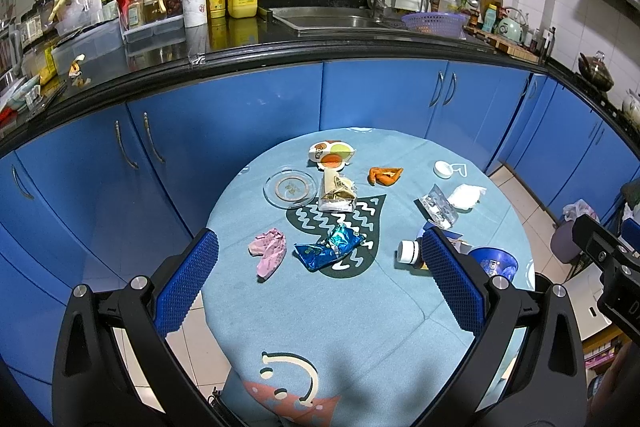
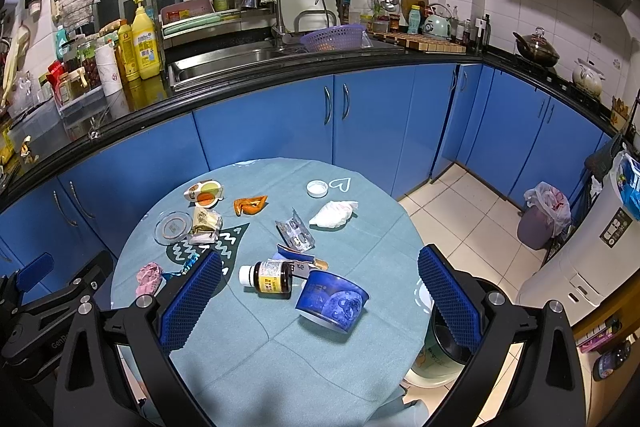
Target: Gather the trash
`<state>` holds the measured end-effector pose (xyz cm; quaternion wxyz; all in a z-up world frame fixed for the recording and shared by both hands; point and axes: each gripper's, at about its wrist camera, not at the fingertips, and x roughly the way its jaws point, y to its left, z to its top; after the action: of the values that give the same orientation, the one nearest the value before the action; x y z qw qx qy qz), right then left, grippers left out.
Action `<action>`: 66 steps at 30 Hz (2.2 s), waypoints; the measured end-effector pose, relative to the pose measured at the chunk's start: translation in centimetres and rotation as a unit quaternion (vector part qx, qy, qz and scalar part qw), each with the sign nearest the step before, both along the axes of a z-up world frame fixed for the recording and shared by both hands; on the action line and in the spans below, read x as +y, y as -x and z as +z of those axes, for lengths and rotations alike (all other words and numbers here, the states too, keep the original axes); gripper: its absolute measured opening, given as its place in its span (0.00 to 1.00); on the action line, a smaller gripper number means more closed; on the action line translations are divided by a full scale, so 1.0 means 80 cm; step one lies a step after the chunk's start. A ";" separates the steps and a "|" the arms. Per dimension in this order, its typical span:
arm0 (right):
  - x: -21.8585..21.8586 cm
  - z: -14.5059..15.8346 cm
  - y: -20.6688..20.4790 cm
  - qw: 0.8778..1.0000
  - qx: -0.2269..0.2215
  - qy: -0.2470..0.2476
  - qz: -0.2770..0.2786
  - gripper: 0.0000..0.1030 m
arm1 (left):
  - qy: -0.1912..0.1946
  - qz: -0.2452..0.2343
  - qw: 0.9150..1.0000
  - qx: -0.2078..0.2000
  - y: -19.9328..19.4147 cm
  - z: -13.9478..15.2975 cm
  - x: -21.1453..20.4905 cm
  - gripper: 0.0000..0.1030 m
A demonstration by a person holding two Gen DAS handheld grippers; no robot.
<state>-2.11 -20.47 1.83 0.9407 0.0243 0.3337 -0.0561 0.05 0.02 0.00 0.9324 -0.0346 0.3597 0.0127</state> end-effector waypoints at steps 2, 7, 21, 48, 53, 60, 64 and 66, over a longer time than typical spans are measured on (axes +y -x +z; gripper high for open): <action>-0.002 0.001 -0.003 1.000 0.003 0.002 -0.008 0.93 | 0.002 0.002 1.000 0.001 -0.001 -0.003 0.001 0.97; -0.008 -0.022 -0.012 0.999 0.022 0.017 -0.022 0.93 | 0.004 0.004 1.000 0.006 -0.003 -0.011 0.001 0.97; -0.015 -0.029 -0.023 0.999 0.035 0.009 -0.021 0.93 | -0.010 -0.007 1.000 0.014 -0.014 -0.023 -0.006 0.97; -0.042 -0.140 -0.059 0.986 0.163 -0.029 0.006 0.93 | -0.005 -0.046 0.988 0.144 -0.064 -0.126 -0.003 0.97; -0.048 -0.159 -0.074 0.982 0.185 -0.042 0.012 0.93 | -0.001 -0.044 0.985 0.165 -0.087 -0.147 -0.001 0.97; -0.046 -0.182 -0.102 0.976 0.211 -0.048 0.014 0.93 | -0.020 -0.049 0.983 0.174 -0.131 -0.167 -0.013 0.97; -0.043 -0.192 -0.116 0.974 0.223 -0.047 0.011 0.93 | -0.036 -0.056 0.980 0.190 -0.159 -0.189 -0.019 0.97; -0.041 -0.197 -0.121 0.972 0.229 -0.045 0.008 0.93 | -0.040 -0.061 0.978 0.196 -0.170 -0.201 -0.020 0.97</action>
<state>7.61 -23.71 -13.96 0.8378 0.0508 0.5422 -0.0379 13.62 -1.56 -16.05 0.8432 0.0280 0.5363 -0.0235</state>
